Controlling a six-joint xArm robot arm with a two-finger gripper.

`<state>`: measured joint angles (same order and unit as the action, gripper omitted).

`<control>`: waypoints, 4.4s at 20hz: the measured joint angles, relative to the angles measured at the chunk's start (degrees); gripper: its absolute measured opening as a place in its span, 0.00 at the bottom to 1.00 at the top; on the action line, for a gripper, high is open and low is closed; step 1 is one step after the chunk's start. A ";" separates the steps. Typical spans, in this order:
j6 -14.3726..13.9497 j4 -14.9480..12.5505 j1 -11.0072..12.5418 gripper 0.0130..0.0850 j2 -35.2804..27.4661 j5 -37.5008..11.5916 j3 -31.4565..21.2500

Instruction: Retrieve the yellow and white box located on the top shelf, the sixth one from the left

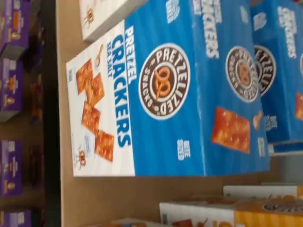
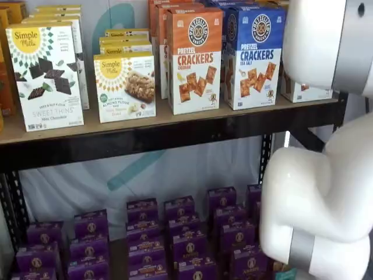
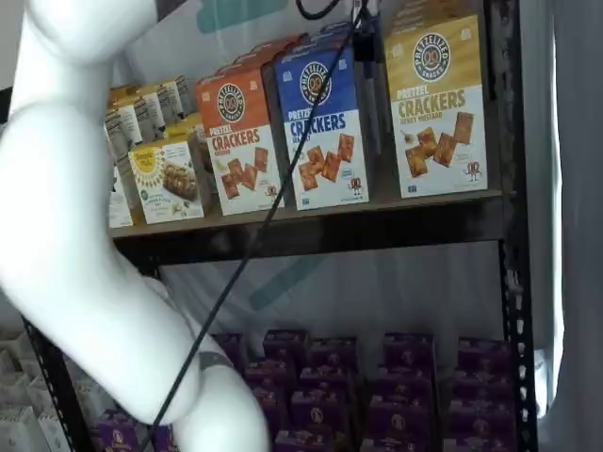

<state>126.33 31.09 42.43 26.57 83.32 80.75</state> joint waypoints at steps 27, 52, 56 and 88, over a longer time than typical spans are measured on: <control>-4.12 -13.77 -6.11 1.00 -18.57 8.89 19.98; -5.46 -23.57 -9.67 1.00 -21.22 14.82 23.08; -5.33 -23.78 -9.64 1.00 -21.01 14.65 22.97; -5.05 -23.95 -9.28 0.67 -20.40 15.85 23.80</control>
<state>121.28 7.14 33.15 6.17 99.18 104.54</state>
